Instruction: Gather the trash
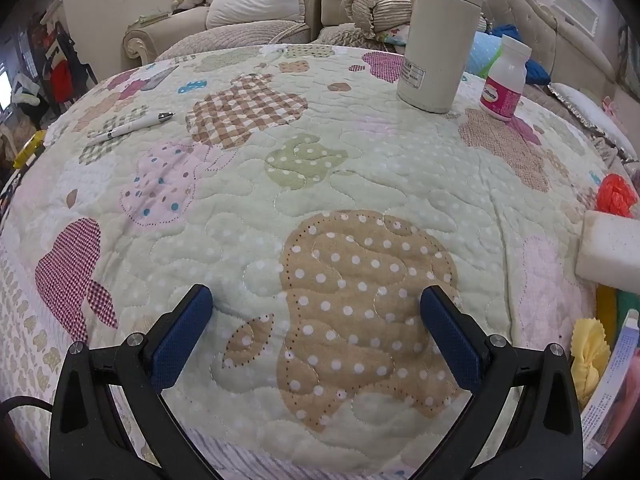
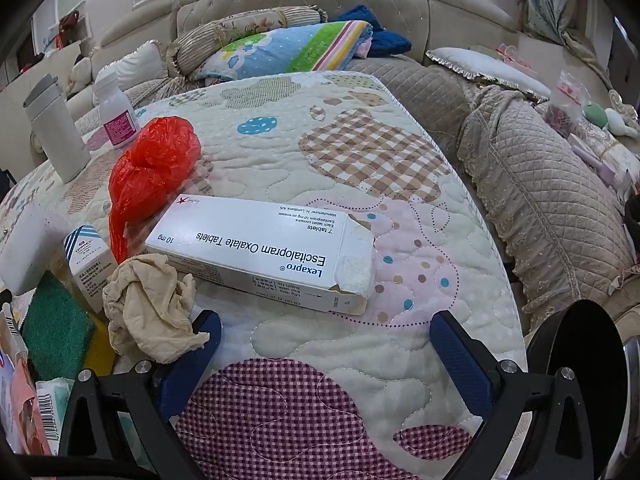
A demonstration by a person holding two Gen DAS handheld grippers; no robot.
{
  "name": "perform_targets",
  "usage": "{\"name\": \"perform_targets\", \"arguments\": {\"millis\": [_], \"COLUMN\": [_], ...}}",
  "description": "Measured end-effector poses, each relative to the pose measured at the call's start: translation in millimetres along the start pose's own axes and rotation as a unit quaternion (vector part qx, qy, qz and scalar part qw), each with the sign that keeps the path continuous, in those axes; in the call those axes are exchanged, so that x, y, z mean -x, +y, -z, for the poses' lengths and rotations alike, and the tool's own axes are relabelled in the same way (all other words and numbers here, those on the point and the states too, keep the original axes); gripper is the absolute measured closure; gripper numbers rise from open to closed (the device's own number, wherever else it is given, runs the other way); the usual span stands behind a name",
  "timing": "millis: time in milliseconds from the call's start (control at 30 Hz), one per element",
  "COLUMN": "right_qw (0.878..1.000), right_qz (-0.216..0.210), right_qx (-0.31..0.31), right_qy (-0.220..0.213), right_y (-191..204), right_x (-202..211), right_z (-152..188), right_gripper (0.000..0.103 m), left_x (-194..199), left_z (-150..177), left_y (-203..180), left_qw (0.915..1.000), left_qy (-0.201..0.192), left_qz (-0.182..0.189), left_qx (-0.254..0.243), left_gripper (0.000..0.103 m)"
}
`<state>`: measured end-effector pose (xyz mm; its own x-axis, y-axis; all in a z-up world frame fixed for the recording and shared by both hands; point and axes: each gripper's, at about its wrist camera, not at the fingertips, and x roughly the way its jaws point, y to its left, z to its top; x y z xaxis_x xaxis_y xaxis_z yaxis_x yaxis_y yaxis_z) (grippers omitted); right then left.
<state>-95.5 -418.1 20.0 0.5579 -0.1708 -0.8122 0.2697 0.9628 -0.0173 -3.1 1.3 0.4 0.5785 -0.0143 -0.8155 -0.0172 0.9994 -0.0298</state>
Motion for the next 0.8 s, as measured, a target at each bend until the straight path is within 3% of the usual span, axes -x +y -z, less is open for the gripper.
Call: {"name": "perform_targets", "arguments": {"millis": [133, 233, 367, 533, 800], "right_qw": [1.0, 1.0, 0.998, 1.0, 0.995], "right_qz": [0.0, -0.005, -0.027, -0.014, -0.031], "right_qx": [0.0, 0.005, 0.027, 0.007, 0.017], "right_qy": [0.0, 0.006, 0.04, -0.008, -0.098], "right_y": [0.1, -0.1, -0.9, -6.6, 15.4], "right_x": [0.0, 1.1, 9.1, 55.3, 131.3], "right_z": [0.0, 0.5, 3.1, 18.7, 17.4], "right_gripper": [0.0, 0.0, 0.002, 0.002, 0.002], "left_x": [8.5, 22.6, 57.9, 103.3, 152.8], "left_z": [4.7, 10.4, 12.4, 15.2, 24.0], "left_y": [-4.7, -12.0, -22.5, -40.0, -74.6], "left_qw": [0.9995, 0.9997, 0.9997, 0.9974, 0.9914], "left_qy": [0.032, 0.015, -0.019, -0.064, -0.108], "left_qz": [-0.001, -0.013, 0.003, 0.024, 0.061], "left_qx": [-0.008, -0.014, -0.017, -0.022, -0.042], "left_gripper": [0.0, 0.0, 0.0, 0.0, 0.0]}}
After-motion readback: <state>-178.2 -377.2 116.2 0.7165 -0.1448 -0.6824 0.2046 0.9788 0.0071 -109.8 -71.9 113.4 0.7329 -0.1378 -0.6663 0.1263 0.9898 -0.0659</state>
